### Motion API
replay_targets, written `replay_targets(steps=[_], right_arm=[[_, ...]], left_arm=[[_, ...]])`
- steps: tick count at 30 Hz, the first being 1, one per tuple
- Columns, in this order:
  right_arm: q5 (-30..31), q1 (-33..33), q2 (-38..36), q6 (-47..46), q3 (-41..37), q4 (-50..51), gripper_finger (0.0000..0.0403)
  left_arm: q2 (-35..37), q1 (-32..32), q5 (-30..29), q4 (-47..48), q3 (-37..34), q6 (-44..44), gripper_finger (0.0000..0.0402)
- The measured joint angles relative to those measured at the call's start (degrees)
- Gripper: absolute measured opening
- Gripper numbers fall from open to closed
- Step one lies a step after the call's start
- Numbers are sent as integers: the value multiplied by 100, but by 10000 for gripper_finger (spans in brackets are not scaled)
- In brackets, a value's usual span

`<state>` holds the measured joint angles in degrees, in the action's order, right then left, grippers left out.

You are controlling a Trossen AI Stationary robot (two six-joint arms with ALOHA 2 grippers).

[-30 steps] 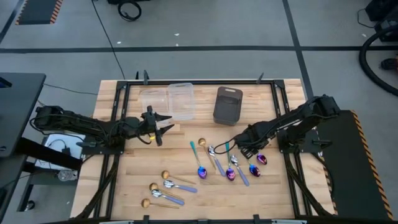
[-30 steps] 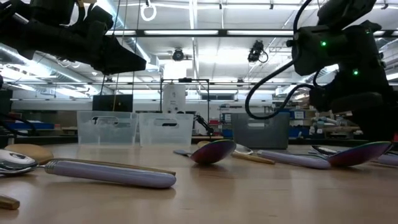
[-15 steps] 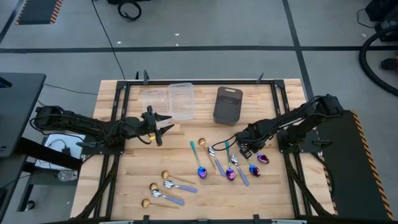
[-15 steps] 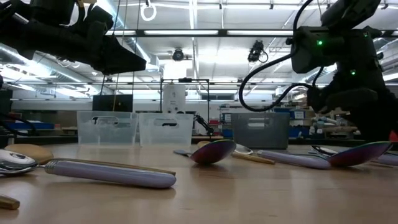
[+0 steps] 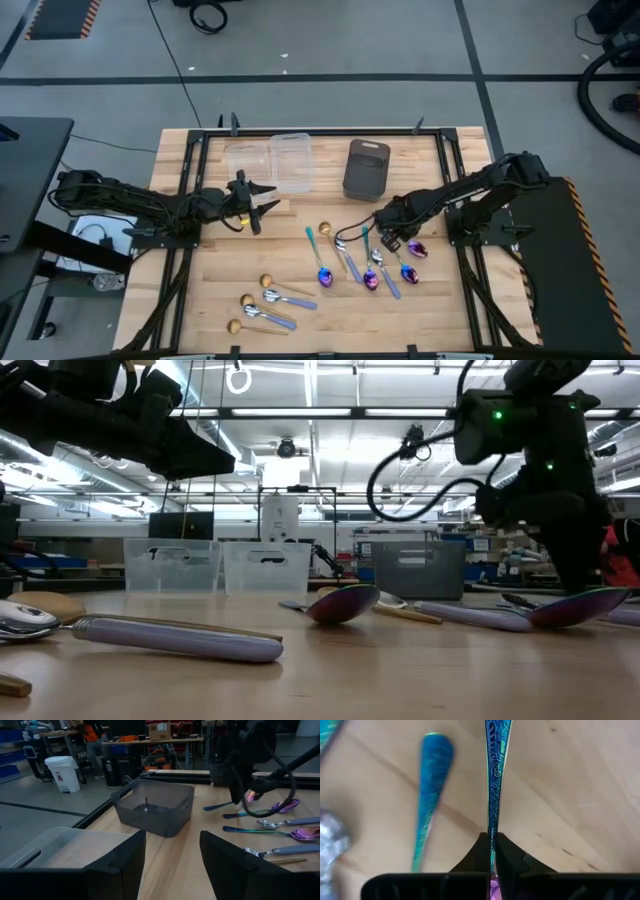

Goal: Sort silverware by color (type)
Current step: Put the blue spoon into the black bin

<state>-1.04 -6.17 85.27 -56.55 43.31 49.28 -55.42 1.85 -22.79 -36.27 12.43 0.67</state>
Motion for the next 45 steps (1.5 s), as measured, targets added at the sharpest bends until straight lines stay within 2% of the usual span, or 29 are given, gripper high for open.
replay_targets(steps=[13,17,25,28,39,45], right_arm=[[281,239,-7,886,994,-31,15],[378,465,-9,1218,1359,-79,15],[989,1218,-11,2035,2048,-102,17],[1154,1591,-15,2224,2122,-312,17],[1140,2599,-16,2564,2122,-778,18],[1681,2772,-15,2598,2035,-1076,18]], left_arm=[[0,0,-2,-1,-2,2,194],[0,0,-2,0,-2,0,194],[0,0,-2,0,-2,2,194],[0,0,-2,0,-2,2,194],[0,-2,-2,2,-2,7,194],[0,-2,-2,4,-2,7,194]])
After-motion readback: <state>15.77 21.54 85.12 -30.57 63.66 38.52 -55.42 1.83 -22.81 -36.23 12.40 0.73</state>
